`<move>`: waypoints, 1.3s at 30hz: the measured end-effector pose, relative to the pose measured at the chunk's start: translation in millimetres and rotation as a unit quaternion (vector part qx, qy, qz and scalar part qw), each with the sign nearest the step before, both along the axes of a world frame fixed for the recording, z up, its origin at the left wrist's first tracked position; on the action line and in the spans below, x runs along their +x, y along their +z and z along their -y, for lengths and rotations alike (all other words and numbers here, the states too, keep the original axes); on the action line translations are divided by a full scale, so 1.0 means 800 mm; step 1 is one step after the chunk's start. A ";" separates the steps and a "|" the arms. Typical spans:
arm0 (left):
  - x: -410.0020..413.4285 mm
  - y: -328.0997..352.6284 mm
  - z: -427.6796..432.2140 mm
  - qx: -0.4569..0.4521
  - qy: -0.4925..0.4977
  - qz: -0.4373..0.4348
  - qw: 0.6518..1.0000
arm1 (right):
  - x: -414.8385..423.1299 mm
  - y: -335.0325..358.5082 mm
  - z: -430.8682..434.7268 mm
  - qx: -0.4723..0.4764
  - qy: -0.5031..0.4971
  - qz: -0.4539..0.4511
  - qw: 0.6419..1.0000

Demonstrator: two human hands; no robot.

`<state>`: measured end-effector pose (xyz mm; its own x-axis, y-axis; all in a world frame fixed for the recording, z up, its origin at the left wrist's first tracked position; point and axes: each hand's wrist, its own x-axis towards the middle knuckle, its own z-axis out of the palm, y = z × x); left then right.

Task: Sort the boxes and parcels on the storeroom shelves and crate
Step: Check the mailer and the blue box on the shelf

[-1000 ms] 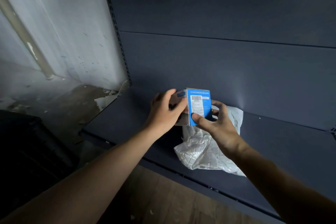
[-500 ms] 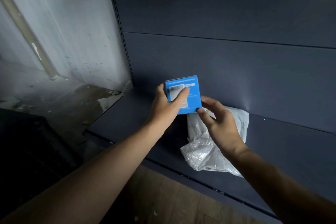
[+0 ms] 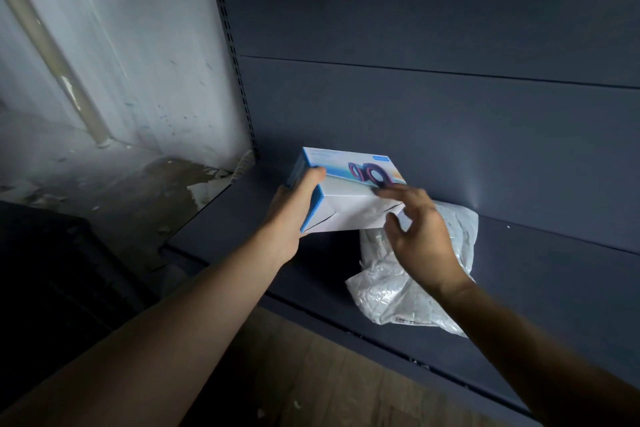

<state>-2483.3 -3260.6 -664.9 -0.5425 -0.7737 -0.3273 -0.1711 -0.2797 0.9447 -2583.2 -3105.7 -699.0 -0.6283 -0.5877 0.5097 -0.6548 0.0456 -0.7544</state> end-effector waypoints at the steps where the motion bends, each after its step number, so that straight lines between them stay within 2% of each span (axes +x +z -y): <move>1: 0.002 0.002 0.001 0.019 -0.009 0.001 1.000 | -0.006 -0.002 -0.003 0.014 -0.037 0.012 0.999; 4: 0.008 0.007 0.000 0.090 -0.051 -0.028 0.994 | -0.018 0.000 -0.011 0.036 -0.090 0.077 0.992; 8: 0.009 -0.003 0.006 0.143 -0.060 -0.030 0.987 | -0.022 0.011 -0.018 -0.006 -0.013 0.189 0.982; 12: 0.010 -0.014 0.016 0.128 -0.067 0.004 0.989 | -0.029 0.010 -0.028 0.008 0.020 0.227 0.974; 17: 0.014 -0.025 0.021 0.107 -0.041 0.050 0.992 | -0.027 0.016 -0.034 -0.032 0.055 0.226 0.972; 22: 0.011 -0.035 0.022 0.096 -0.041 0.028 0.994 | -0.025 0.016 -0.027 -0.068 0.076 0.242 0.965; 27: 0.007 -0.042 0.017 0.079 -0.032 0.014 0.996 | -0.031 0.012 -0.029 -0.035 0.047 0.239 0.969; 33: 0.001 -0.037 0.013 0.068 -0.054 -0.089 0.992 | -0.035 0.004 -0.038 0.002 0.031 0.271 0.962; 39: 0.001 -0.038 0.009 0.044 -0.050 -0.091 0.994 | -0.033 0.009 -0.039 -0.006 0.020 0.320 0.947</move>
